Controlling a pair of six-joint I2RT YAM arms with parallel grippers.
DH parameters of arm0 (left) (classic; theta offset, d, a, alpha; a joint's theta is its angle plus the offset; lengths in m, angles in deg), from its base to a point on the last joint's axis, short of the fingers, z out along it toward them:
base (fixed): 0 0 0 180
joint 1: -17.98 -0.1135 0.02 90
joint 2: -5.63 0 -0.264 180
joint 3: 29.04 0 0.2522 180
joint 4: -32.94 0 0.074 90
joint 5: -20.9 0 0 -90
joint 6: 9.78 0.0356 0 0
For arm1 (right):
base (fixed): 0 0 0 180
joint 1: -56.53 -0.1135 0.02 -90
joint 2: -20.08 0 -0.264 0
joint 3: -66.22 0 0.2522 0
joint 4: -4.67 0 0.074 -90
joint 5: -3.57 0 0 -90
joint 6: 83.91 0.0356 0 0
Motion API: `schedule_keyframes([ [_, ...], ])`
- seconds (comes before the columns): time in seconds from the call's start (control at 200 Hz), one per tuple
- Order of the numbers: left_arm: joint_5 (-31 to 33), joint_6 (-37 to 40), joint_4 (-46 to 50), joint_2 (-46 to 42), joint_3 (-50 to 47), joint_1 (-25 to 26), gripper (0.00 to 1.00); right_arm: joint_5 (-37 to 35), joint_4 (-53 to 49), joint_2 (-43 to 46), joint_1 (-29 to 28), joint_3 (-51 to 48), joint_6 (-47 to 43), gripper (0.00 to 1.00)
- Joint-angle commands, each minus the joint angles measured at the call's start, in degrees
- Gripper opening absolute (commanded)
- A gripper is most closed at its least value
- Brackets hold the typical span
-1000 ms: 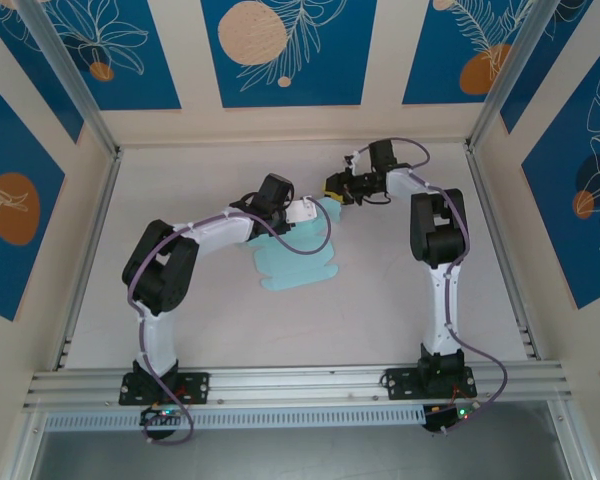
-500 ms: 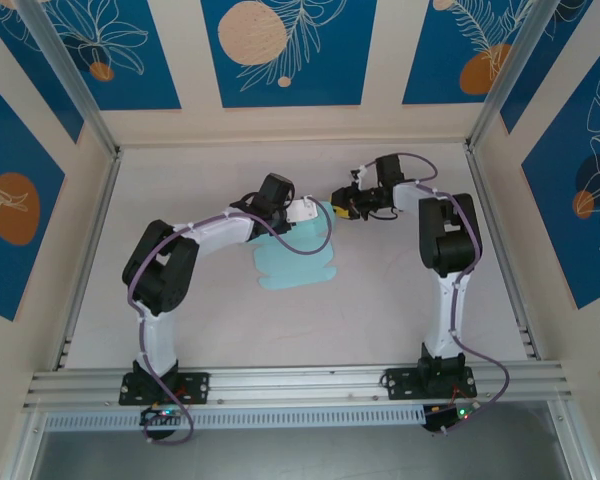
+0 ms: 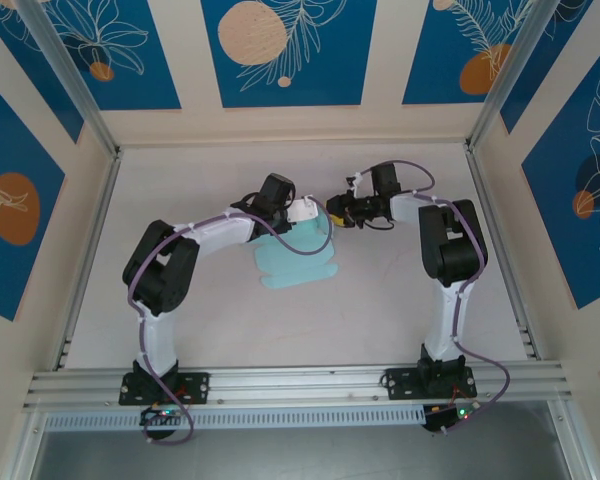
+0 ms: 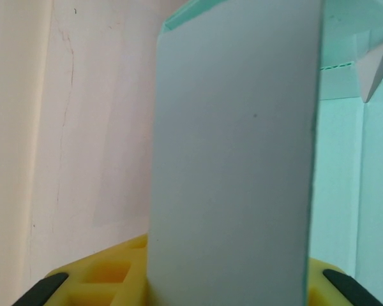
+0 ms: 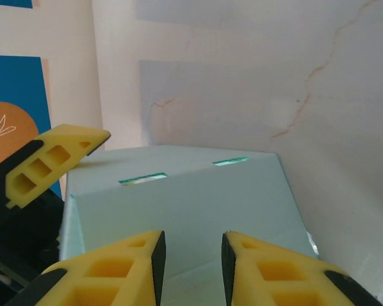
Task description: Fold the paper box
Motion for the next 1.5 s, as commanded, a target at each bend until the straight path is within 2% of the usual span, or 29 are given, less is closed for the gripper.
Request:
schedule_keyframes([
  [0.0, 0.0, -1.4, 0.4, 1.1, -1.8, 0.4, 0.26, 1.3, 1.1, 1.7, -1.1, -2.0, 1.2, 0.32],
  [0.46, -0.3, -1.5, 0.5, 1.5, -1.9, 0.4, 0.26, -6.1, -4.8, 8.5, -1.1, -6.8, -9.0, 0.31],
  [0.665, -0.4, -1.7, 0.3, 1.6, -1.9, 0.4, 0.26, -7.8, -4.6, 9.2, 0.3, -10.0, -6.6, 0.29],
  [0.72, -0.4, -1.7, 0.3, 1.5, -2.0, 0.4, 0.26, -8.4, -3.6, 10.1, 0.5, -11.9, -5.3, 0.32],
  [0.86, -0.6, -1.4, 0.2, 1.5, -2.2, 0.6, 0.26, -9.9, -1.1, 12.7, 0.3, -15.7, -4.2, 0.32],
  [1.165, -0.8, -1.3, 0.2, 1.5, -2.0, 0.6, 0.26, -12.3, -7.8, 9.2, -1.3, -7.1, -9.0, 0.32],
  [1.34, -0.7, -1.0, 0.1, 1.4, -2.4, 0.6, 0.26, -18.7, -10.0, 11.2, -3.3, -7.9, -11.6, 0.34],
  [1.38, -0.5, -0.8, 0.1, 1.4, -2.4, 0.6, 0.26, -20.9, -10.5, 11.8, -3.7, -8.5, -12.4, 0.35],
  [1.445, -0.5, -0.5, 0.0, 1.3, -2.6, 0.6, 0.26, -23.6, -10.2, 12.9, -4.1, -9.7, -13.5, 0.43],
  [1.495, -0.4, -0.3, -0.1, 1.3, -2.7, 0.6, 0.26, -24.6, -9.4, 13.7, -4.2, -10.2, -13.8, 0.46],
])
